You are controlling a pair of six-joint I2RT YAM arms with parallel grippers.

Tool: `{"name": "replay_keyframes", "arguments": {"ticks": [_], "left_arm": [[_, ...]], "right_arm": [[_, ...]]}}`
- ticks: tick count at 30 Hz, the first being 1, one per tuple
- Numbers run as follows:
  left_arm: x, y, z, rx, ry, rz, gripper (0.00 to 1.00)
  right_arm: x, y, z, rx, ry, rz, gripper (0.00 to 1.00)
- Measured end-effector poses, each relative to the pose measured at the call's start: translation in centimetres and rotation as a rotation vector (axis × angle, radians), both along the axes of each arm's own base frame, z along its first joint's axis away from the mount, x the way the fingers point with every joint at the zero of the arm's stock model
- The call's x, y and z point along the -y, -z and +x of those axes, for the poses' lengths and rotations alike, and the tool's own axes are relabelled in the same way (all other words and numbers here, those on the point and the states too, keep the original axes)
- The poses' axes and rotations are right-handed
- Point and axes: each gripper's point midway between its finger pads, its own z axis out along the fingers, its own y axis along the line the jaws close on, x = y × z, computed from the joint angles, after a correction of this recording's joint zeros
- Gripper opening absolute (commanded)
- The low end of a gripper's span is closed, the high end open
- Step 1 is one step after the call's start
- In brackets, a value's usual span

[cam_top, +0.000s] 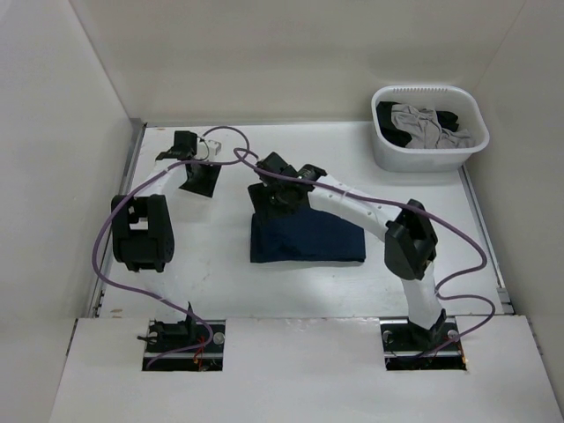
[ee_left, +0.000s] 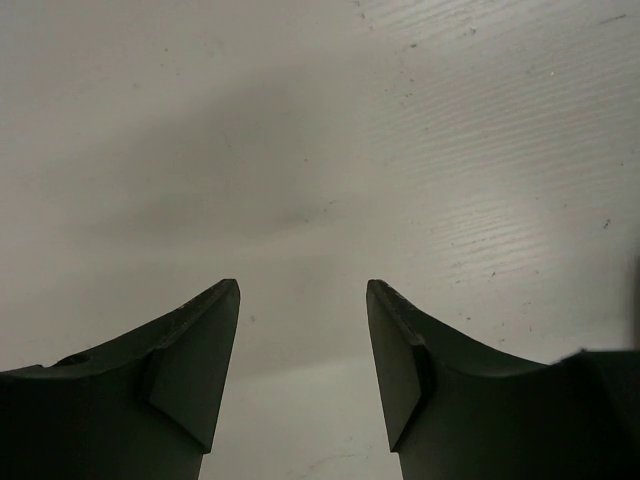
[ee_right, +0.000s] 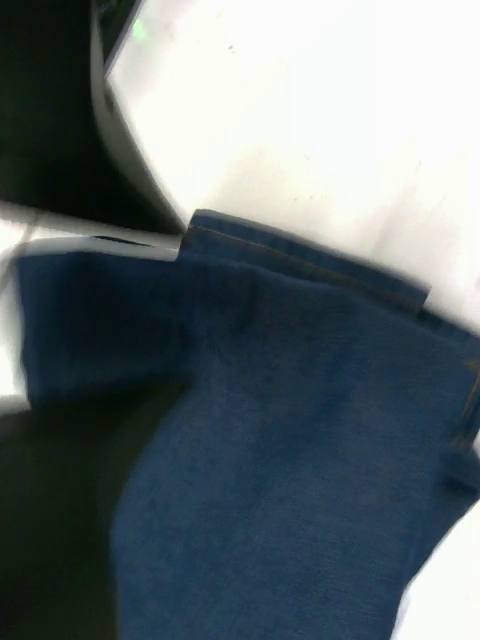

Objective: Fold and stack the trousers
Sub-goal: Fold the trousers

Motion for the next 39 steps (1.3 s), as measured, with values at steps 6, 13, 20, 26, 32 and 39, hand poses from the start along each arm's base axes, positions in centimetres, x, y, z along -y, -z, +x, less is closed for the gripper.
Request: {"name": "replay_keyframes", "arguments": {"ticks": [6,13,20,26,32,39], "left_arm": [[0.6,1.1,0.0,-0.015,0.027,0.007,0.52],[5.4,-1.8,-0.3,0.051,0.143,-0.019,0.56],[19.1,-4.7,-5.9,0.106,0.507,-0.146,0.52],[19.7,2.2,-7.1,-0.045,0.521,-0.083,0.52],[19.4,2.9,-6.1,-0.051,0.488,-0.038,0.55],[18.1,-6.2,-0.5,0.17,0.396,-0.049,0.64]], "right_arm": [[-4.5,-1.8,-0.4,0.019,-0.104,0.216,1.0],[2.7,-4.9,-3.2,0.096,0.02,0.365,0.76],[18.7,3.8,2.8,0.037,0.64,0.296,0.5],[21.2,8.1,1.9,-0.04,0.763,0.251,0.53],[22.8,4.7,3.3,0.045,0.778,0.32,1.0],[33.7,-5.5,5.1,0.264,0.887,0.36,1.0]]}}
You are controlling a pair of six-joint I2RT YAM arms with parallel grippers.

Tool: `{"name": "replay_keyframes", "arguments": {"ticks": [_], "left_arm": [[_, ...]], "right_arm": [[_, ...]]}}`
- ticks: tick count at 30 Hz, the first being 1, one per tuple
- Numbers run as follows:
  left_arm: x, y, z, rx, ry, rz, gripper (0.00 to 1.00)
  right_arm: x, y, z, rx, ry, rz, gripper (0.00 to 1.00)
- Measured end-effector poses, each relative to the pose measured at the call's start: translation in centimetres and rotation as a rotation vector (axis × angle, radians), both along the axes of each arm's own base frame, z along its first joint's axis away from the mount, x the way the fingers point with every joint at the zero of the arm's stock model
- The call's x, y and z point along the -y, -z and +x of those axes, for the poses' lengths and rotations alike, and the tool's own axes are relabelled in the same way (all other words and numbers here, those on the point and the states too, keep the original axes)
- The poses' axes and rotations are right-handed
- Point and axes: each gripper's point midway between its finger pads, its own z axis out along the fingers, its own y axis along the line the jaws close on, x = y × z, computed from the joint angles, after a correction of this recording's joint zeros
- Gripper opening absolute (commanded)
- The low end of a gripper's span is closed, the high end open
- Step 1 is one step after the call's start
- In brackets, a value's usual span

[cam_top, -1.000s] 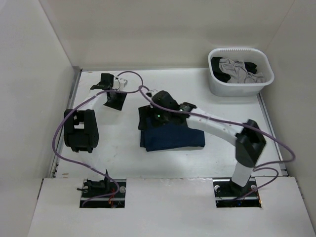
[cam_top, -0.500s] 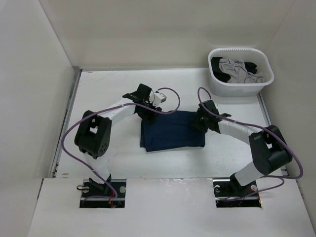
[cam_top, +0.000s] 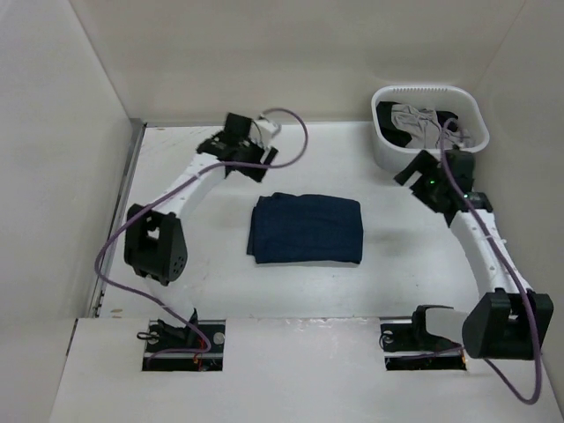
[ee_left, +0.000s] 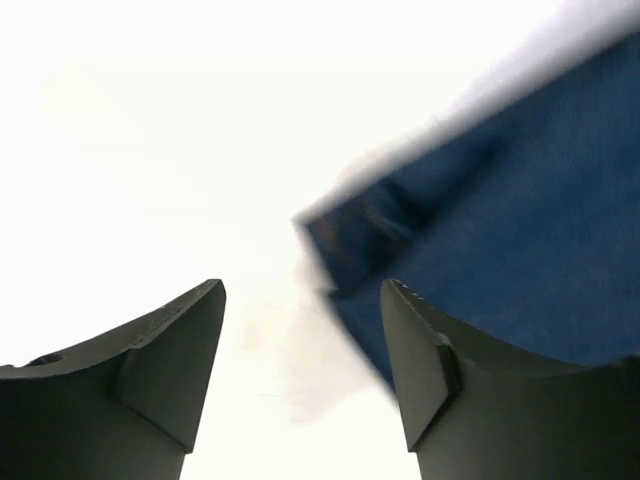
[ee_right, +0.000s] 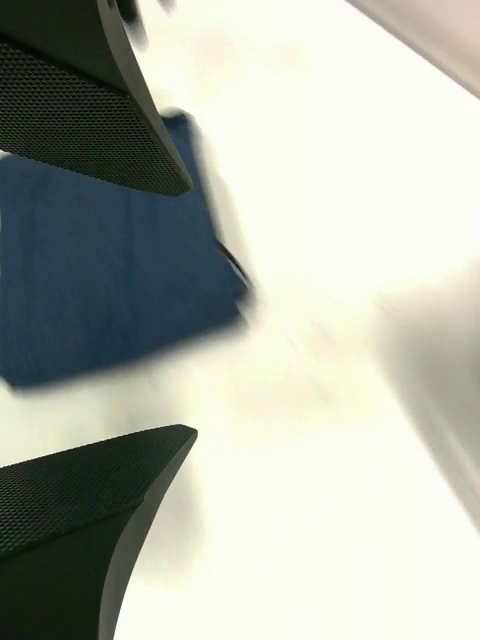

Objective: Fold and stack the trousers
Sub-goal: Fold the trousers

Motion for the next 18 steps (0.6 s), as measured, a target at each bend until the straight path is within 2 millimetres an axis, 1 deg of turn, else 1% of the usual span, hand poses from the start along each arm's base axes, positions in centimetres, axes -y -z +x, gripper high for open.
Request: {"name": "replay_keyframes", "arguments": {"ticks": [1,2,3,4,5,6,7,8,10,11,12,13,14,18], "left_arm": [[-0.9,-2.3,1.2,0.053,-0.033,-0.023,0.66],[-2.5,-5.0,2.5,0.116,-0.08,-0.046,0.67],[-4.7,-7.8,3.7,0.18,-0.137,-0.067,0.68],[-7.5,-10.4,4.7,0.245,-0.204,-0.079,0.68],[-10.9,-12.8,5.4,0.306,-0.283,-0.081,0.68],[-14.3,-14.7,5.7,0.355,-0.358,-0.073,0.68],[-18.0,-16.3,5.7,0.397,-0.443,-0.056,0.69],[-21.7,-17.5,5.4,0.429,-0.529,-0.032,0.69],[-27.2,-18.8,4.5,0.461,-0.662,0.015,0.69],[-29.1,-18.8,3.9,0.46,-0.709,0.035,0.7],[-30.3,-18.6,3.4,0.451,-0.738,0.051,0.7],[-31.0,-18.3,3.1,0.44,-0.754,0.061,0.7],[-31.3,-17.9,2.8,0.427,-0.76,0.067,0.7],[-31.2,-15.4,1.4,0.358,-0.754,0.089,0.7]], "right_arm": [[2.4,-0.8,0.0,-0.008,0.043,-0.029,1.0],[4.5,-1.4,-0.2,-0.024,0.084,-0.055,1.0],[6.9,-1.9,-0.7,-0.052,0.137,-0.084,1.0],[8.8,-2.2,-1.3,-0.082,0.182,-0.11,1.0],[10.8,-2.7,-2.0,-0.114,0.235,-0.138,1.0],[12.4,-3.2,-2.7,-0.14,0.283,-0.169,1.0],[13.7,-3.6,-3.3,-0.158,0.323,-0.196,1.0],[14.8,-4.0,-3.9,-0.177,0.357,-0.225,1.0],[15.7,-4.3,-5.0,-0.21,0.386,-0.271,1.0],[16.0,-4.3,-5.4,-0.227,0.39,-0.291,1.0],[16.2,-4.3,-5.7,-0.242,0.391,-0.306,1.0],[16.3,-4.1,-6.1,-0.258,0.389,-0.317,1.0],[16.4,-3.9,-6.4,-0.273,0.387,-0.327,1.0],[16.7,-3.8,-7.1,-0.3,0.384,-0.357,1.0]]}}
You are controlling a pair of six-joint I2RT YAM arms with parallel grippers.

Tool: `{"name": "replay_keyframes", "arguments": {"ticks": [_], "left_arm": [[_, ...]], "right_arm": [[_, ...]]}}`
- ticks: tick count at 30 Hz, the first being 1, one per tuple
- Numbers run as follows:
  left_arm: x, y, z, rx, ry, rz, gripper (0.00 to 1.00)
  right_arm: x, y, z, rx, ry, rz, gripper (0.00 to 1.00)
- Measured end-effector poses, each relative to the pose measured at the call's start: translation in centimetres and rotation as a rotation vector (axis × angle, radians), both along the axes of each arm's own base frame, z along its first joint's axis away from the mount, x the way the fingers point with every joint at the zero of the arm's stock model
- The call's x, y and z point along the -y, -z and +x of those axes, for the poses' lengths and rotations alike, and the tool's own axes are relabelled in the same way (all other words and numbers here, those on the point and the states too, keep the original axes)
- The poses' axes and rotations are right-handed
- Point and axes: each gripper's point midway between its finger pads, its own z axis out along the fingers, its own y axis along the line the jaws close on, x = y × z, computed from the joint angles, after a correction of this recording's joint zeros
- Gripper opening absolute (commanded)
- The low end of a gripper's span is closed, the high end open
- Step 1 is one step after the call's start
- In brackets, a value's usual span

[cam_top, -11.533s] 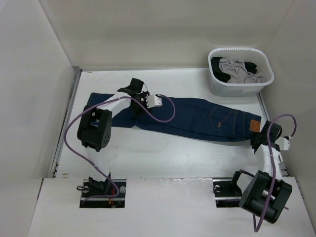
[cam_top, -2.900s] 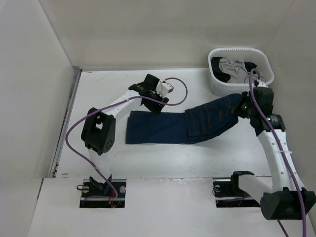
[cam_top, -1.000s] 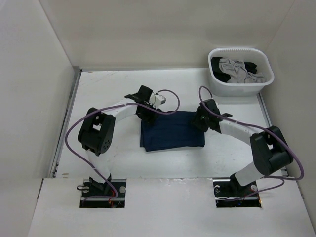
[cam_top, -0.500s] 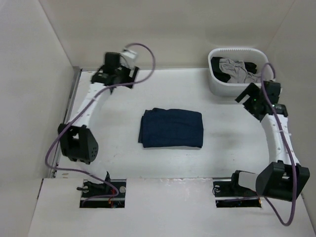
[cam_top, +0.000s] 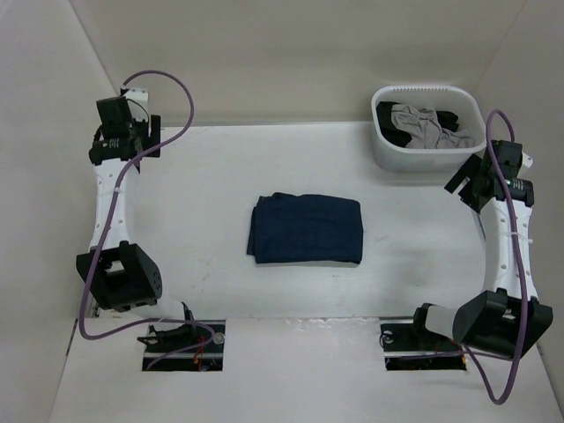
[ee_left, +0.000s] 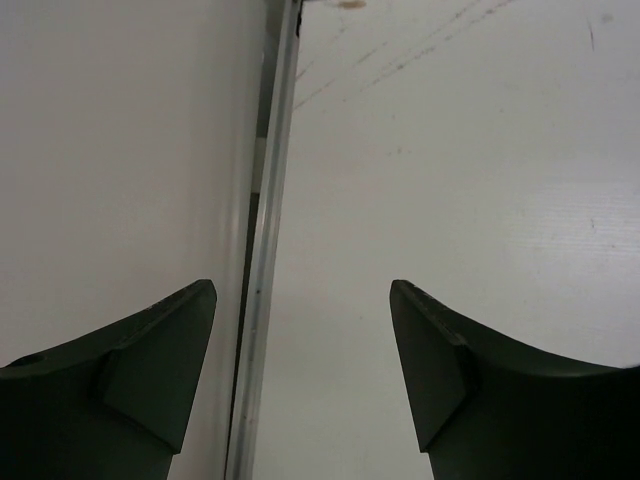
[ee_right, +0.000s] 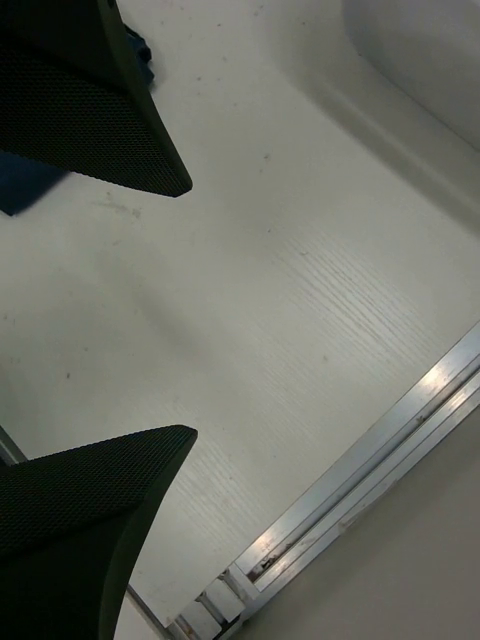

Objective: Fold and stack the trousers
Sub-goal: Fold the trousers

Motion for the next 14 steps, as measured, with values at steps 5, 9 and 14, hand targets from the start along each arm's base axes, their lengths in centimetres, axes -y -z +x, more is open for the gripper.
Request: {"name": "replay_keyframes", "arguments": {"ticks": [5,9,14], "left_arm": [[0.7,1.8,-1.1,-0.056,0.016,-0.004,0.7],[1.0,1.7,-1.2,-0.057,0.027,0.001,0.71],[1.6,1.1,-1.3,-0.045,0.044,0.011,0.71]], "right_arm": [[0.1,-0.5,-0.3,0.007,-0.009,-0.018,1.0],[0.1,-0.7,-0.4,0.008,-0.016,-0.026,1.0],[0.2,-0.6,-0.6,0.008,-0.011,-0.026,1.0]]}}
